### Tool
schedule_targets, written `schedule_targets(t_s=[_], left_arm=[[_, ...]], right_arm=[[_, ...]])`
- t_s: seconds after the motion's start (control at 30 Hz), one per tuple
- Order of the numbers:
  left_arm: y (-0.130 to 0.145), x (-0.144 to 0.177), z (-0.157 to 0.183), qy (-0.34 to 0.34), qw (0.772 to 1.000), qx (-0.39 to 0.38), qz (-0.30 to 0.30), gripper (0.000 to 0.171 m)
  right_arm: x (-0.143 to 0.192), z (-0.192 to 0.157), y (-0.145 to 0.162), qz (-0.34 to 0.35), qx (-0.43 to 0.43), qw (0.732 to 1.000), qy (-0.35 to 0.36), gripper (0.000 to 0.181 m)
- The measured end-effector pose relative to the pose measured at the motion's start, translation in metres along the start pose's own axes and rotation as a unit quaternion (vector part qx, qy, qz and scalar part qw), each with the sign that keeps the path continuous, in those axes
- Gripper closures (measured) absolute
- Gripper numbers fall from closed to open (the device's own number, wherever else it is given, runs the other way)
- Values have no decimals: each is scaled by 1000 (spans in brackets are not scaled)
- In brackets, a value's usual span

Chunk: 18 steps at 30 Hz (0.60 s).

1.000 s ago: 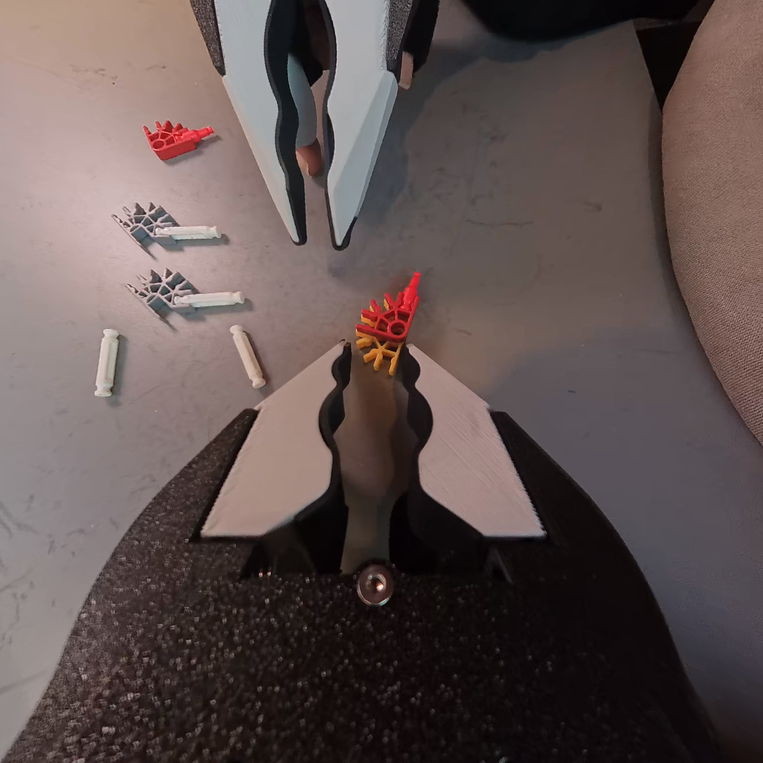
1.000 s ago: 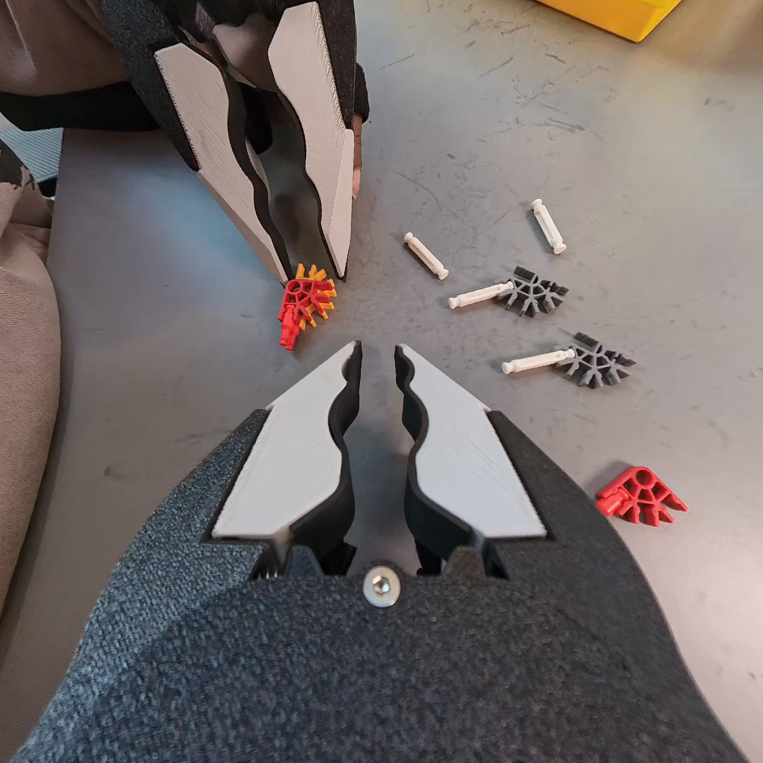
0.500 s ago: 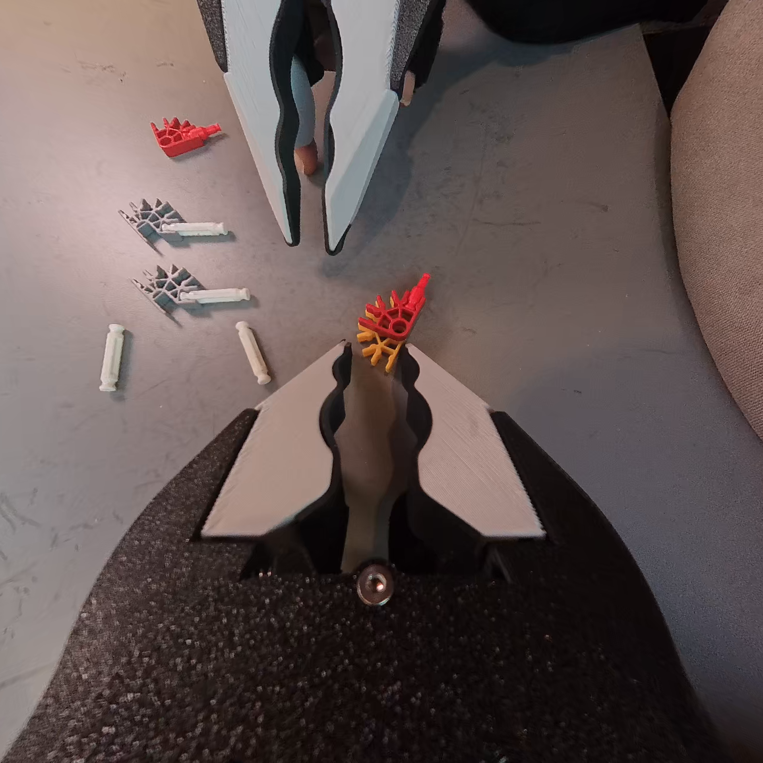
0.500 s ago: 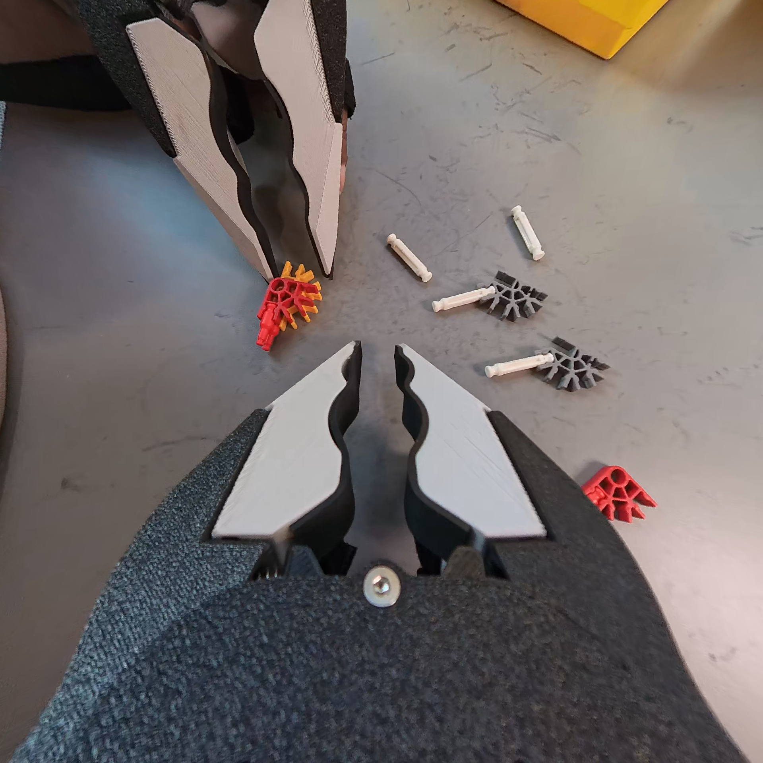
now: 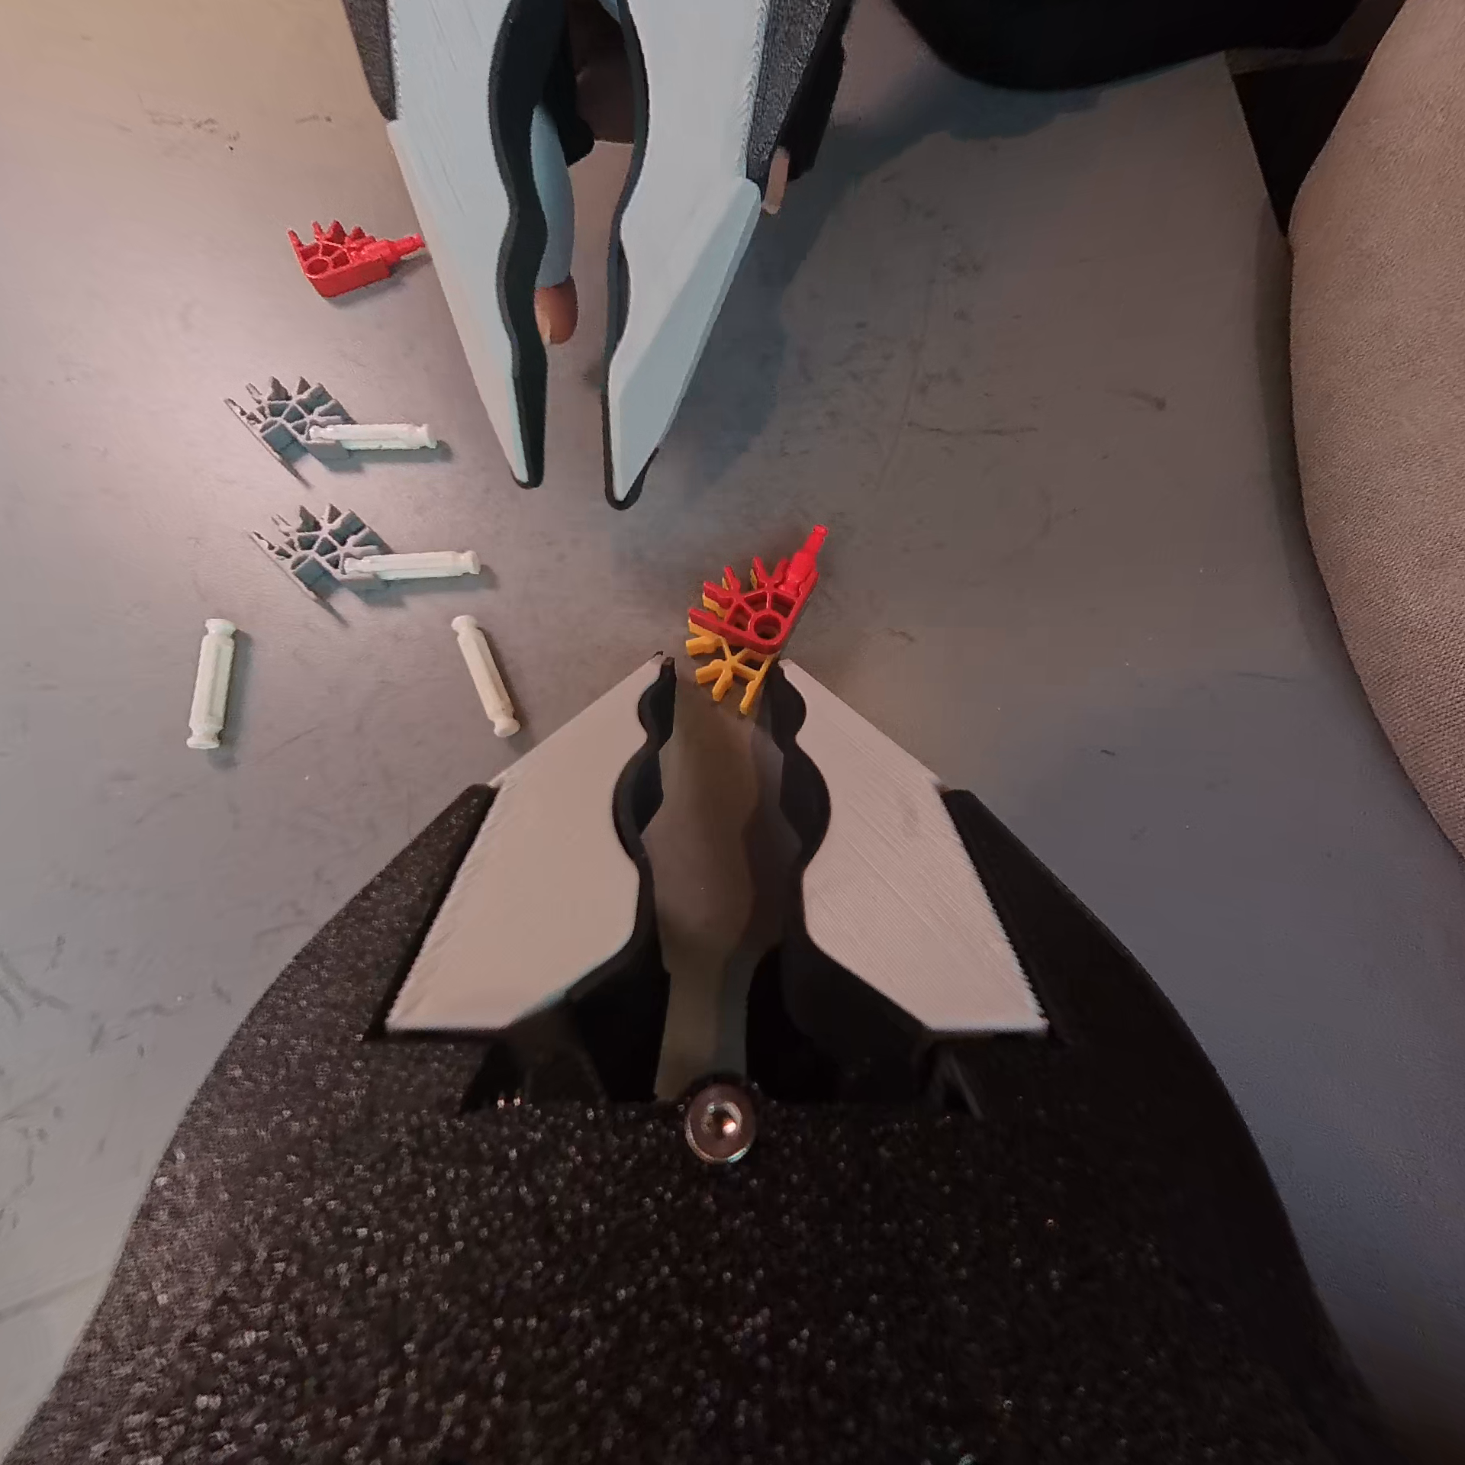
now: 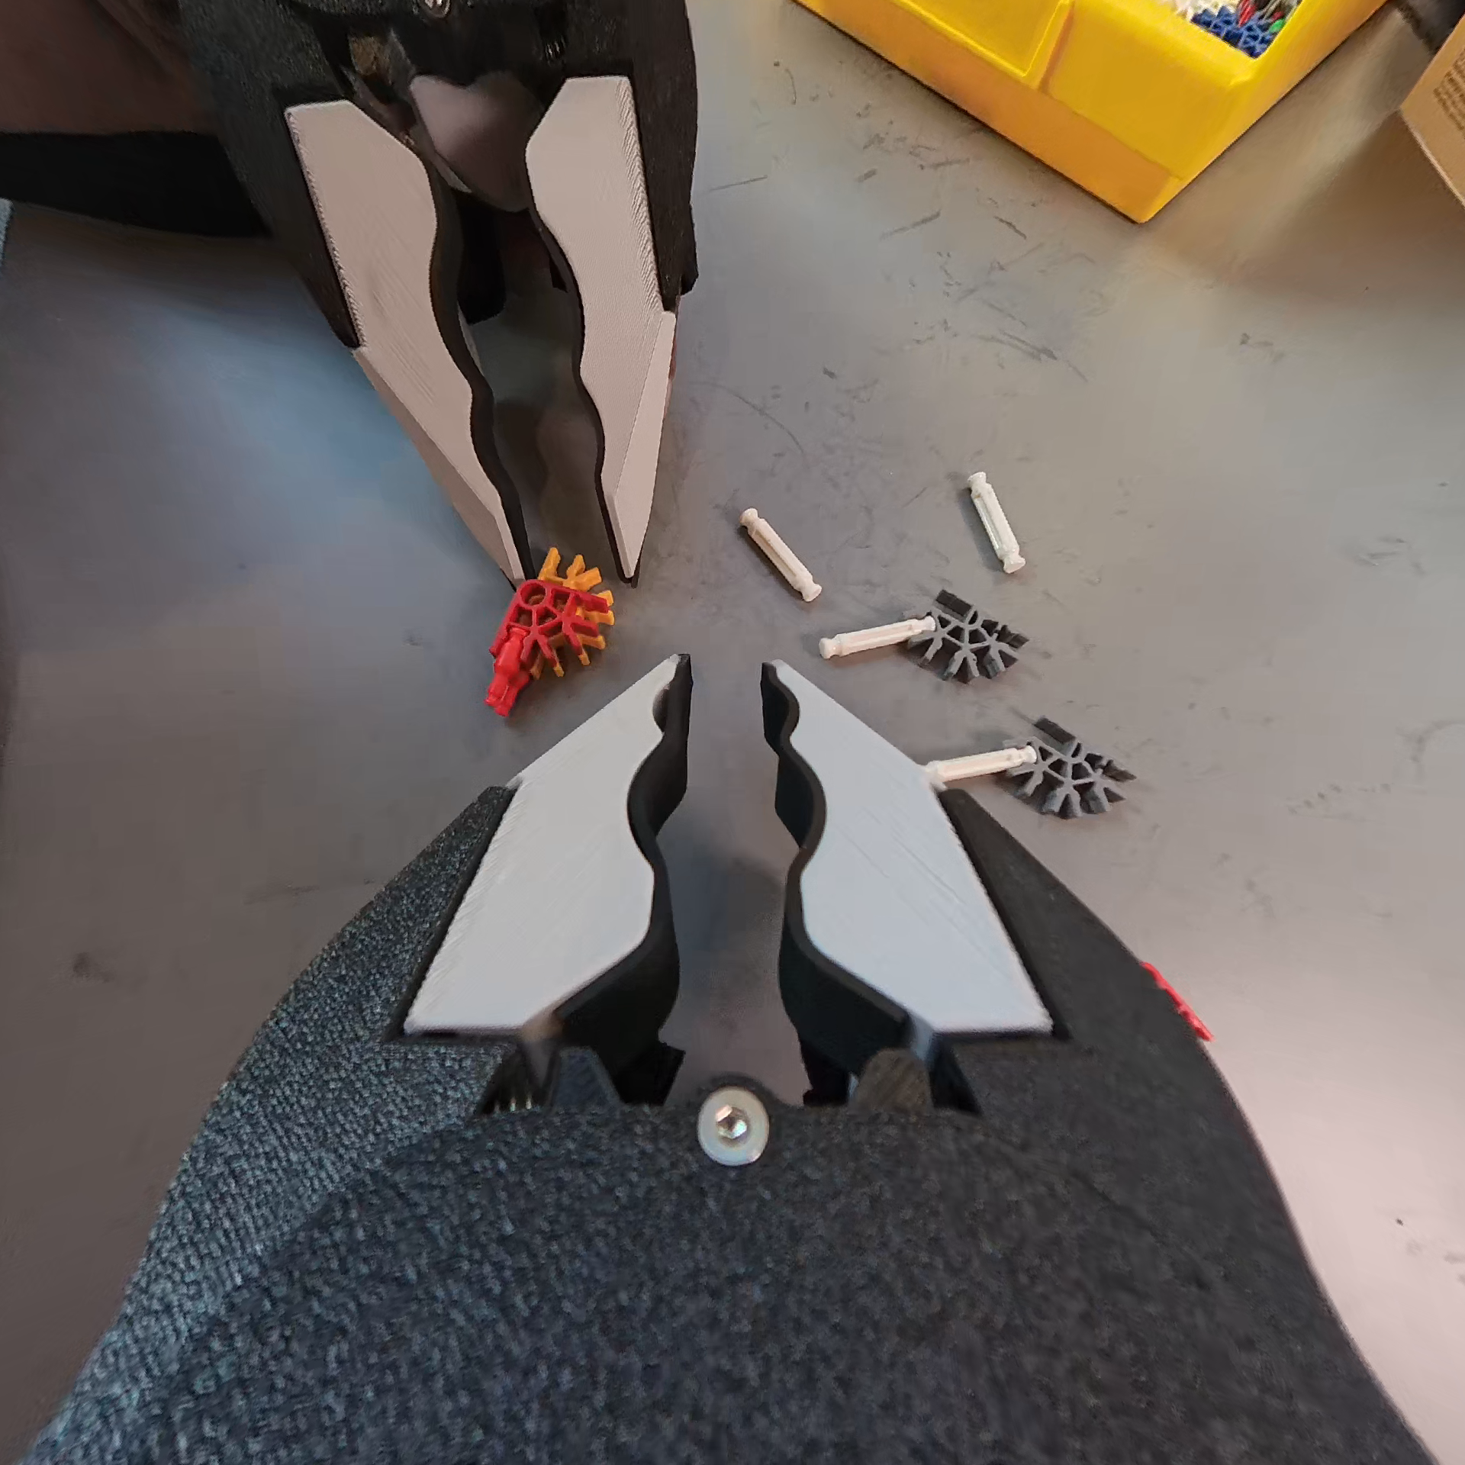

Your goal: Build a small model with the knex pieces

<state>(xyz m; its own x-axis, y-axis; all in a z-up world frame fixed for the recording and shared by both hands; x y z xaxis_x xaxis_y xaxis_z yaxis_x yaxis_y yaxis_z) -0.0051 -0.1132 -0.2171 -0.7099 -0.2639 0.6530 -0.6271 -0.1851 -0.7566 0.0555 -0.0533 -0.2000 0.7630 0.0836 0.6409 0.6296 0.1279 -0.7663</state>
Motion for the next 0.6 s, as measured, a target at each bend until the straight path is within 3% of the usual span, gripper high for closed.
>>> schedule_targets(t_s=[0.37,0.6], left_arm=[[-1,2,0,-5,1000,-6,1,148],[-8,24,-15,-25,998,19,49,147]], right_arm=[[-13,21,-20,-60,71,995,-35,159],[-35,18,-28,-94,132,982,-95,162]])
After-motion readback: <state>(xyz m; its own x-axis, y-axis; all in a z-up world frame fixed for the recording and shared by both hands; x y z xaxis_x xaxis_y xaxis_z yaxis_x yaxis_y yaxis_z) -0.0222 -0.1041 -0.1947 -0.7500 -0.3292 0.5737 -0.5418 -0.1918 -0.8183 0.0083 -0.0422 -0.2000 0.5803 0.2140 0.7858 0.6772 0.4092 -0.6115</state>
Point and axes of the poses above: each gripper's, where its closed fingertips meet, x back along the fingers, y out of its underside, z = x × y across the jaws, the point moved 3 cm from there along x, back along the fingers, and after that the axes turned 1 degree about -x, right-handed, at the moved point
